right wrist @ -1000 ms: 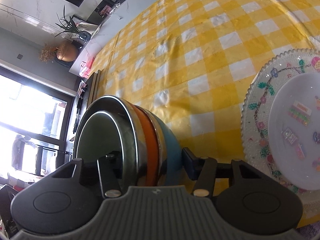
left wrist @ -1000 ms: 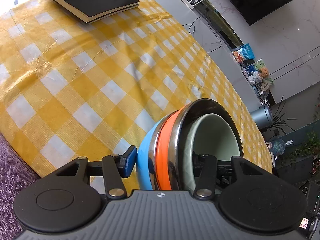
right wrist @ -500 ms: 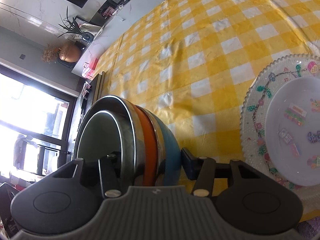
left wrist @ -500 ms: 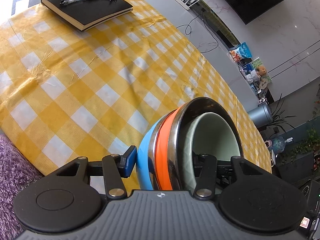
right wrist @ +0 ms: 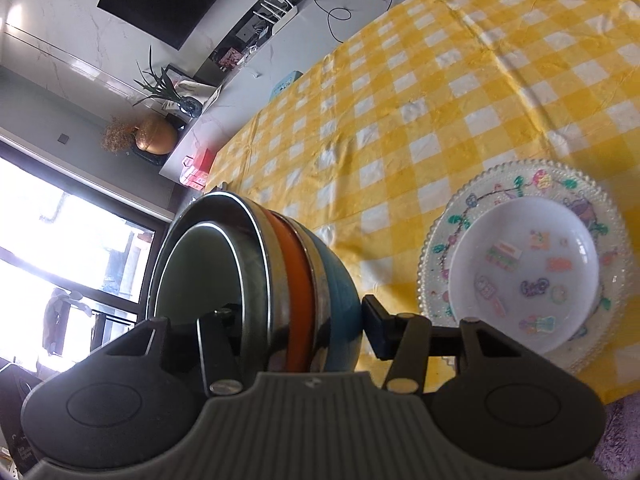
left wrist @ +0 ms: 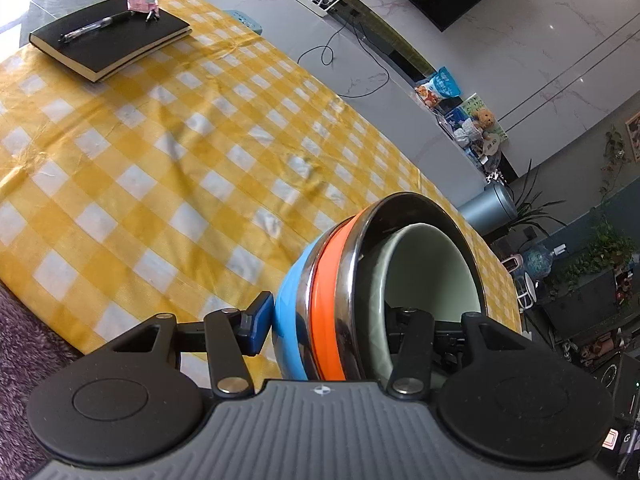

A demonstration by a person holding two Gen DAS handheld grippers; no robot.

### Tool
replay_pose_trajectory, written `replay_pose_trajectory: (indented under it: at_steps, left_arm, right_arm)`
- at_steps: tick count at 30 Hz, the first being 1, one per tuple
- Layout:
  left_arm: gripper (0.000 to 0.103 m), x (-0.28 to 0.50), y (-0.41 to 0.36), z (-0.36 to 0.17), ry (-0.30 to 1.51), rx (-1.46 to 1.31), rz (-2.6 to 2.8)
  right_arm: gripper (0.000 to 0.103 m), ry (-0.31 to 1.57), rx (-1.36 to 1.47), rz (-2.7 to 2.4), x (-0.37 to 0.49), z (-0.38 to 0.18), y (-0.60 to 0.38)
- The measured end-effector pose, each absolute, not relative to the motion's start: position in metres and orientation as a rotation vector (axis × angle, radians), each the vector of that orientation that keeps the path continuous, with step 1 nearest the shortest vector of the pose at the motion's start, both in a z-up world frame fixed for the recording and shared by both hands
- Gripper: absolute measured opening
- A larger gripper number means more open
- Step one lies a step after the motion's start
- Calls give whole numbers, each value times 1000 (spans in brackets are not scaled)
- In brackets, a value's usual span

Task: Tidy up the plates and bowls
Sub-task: 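Lift the bowl stack with both tools and carry it over the plates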

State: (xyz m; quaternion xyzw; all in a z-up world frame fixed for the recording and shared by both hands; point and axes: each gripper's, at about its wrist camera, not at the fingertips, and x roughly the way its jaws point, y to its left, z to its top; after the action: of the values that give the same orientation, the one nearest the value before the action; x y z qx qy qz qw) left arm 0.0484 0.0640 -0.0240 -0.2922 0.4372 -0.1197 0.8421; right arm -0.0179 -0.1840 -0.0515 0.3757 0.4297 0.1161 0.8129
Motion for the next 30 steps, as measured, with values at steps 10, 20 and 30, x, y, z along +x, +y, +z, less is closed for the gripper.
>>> replay_pose_trajectory:
  at_steps: [10, 20, 30]
  left_arm:
    - [56, 50, 6, -28, 967, -581, -356]
    - [56, 67, -29, -50, 1020, -579, -402]
    - [56, 76, -38, -66, 1067, -585, -396]
  right_arm:
    - [51, 872, 836, 172, -44, -50, -244]
    - [51, 868, 867, 83, -44, -68, -278]
    - [51, 905, 877, 45, -33, -83, -284]
